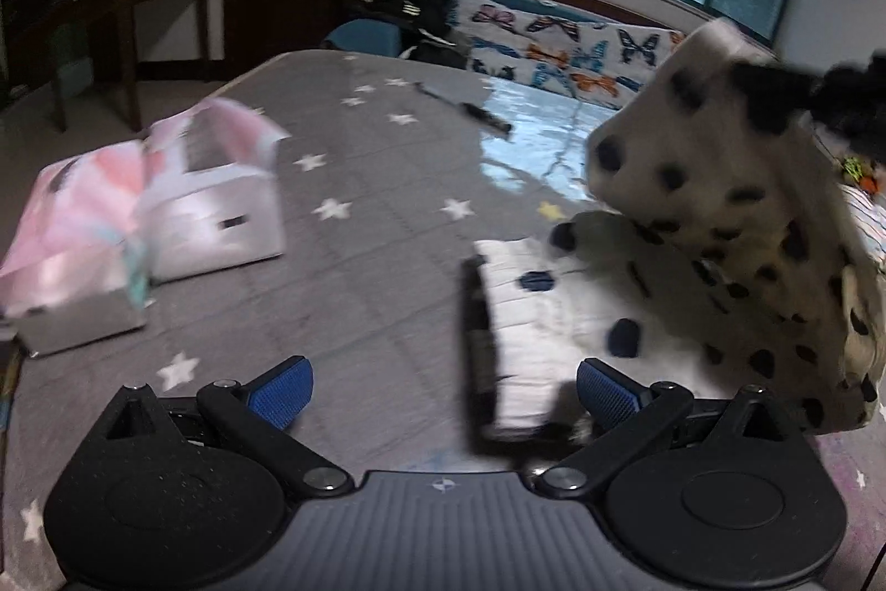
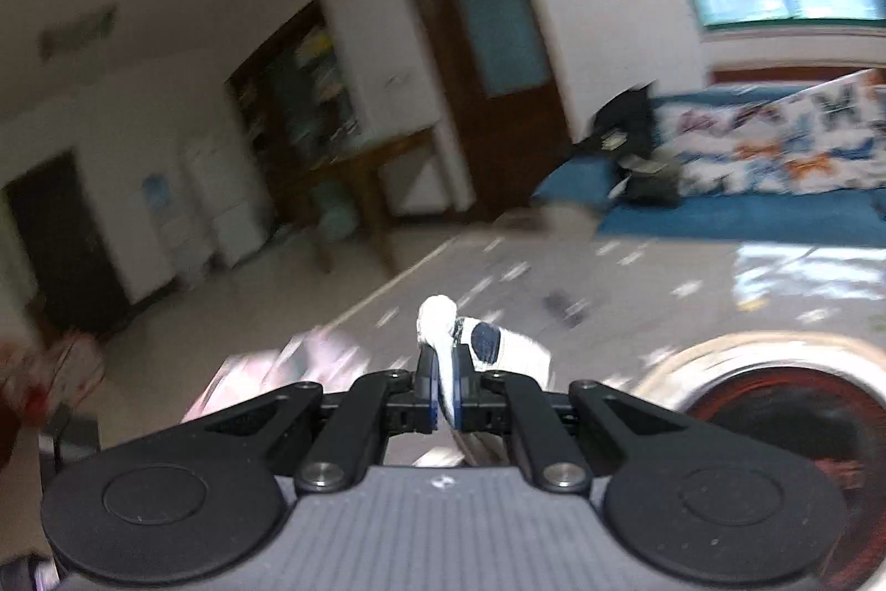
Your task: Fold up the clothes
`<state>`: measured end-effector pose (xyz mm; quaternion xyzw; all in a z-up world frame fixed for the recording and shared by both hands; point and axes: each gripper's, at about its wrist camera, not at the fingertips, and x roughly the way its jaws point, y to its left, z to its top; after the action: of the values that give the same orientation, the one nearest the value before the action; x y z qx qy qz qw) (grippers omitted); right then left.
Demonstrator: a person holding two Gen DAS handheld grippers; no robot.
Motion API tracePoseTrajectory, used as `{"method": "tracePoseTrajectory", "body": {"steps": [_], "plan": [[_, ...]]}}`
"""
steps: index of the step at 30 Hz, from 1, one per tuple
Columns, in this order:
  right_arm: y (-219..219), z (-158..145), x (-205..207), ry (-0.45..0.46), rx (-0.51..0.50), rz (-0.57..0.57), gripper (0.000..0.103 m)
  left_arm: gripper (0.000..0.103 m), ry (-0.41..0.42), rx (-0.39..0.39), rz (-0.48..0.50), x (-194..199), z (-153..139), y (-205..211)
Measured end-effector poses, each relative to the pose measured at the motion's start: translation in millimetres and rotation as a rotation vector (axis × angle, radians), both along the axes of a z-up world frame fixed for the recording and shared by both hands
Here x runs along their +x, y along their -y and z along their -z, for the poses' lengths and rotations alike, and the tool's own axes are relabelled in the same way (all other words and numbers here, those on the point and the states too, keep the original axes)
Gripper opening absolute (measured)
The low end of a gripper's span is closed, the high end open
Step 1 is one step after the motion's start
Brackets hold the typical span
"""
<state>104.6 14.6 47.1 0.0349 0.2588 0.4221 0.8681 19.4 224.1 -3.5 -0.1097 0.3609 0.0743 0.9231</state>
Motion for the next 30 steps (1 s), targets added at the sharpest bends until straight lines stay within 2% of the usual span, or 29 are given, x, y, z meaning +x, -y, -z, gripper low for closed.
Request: {"method": "tracePoseTrajectory", "body": {"steps": [1,3,5,8,10,12,14,18,20,23,30], "plan": [[-11,7,-5,-0.004,-0.036,-0.027,0.006,0.103,-0.001,-0.003,-0.011,-3,1,-3],[-31,20,-14,-0.016,-0.107,-0.077,0.012,0.103,-0.004,-0.006,-0.032,-9,2,-10],[-39,32,-20,-0.049,-0.140,-0.109,0.016,0.103,-0.008,-0.009,-0.050,-12,3,-16],[-41,42,-26,-0.091,-0.161,-0.145,0.042,0.103,-0.006,-0.011,-0.070,-12,2,-23],[-36,42,-29,-0.085,-0.178,-0.160,0.048,0.103,0.001,-0.013,-0.079,-12,-1,-26],[-27,41,-30,-0.074,-0.193,-0.168,0.067,0.103,0.018,-0.014,-0.084,-10,-5,-27],[-14,38,-27,-0.068,-0.200,-0.161,0.075,0.103,0.036,-0.018,-0.082,-6,-10,-27],[8,32,-21,-0.051,-0.232,-0.108,0.099,0.102,0.074,-0.022,-0.044,7,-20,-18],[18,30,-20,-0.033,-0.248,-0.075,0.103,0.101,0.085,-0.022,-0.010,15,-24,-10],[34,29,-15,-0.011,-0.264,-0.035,0.103,0.097,0.090,-0.024,0.048,30,-27,3],[63,31,-6,-0.017,-0.216,0.040,0.103,0.097,0.080,-0.025,0.141,65,-29,26]]}}
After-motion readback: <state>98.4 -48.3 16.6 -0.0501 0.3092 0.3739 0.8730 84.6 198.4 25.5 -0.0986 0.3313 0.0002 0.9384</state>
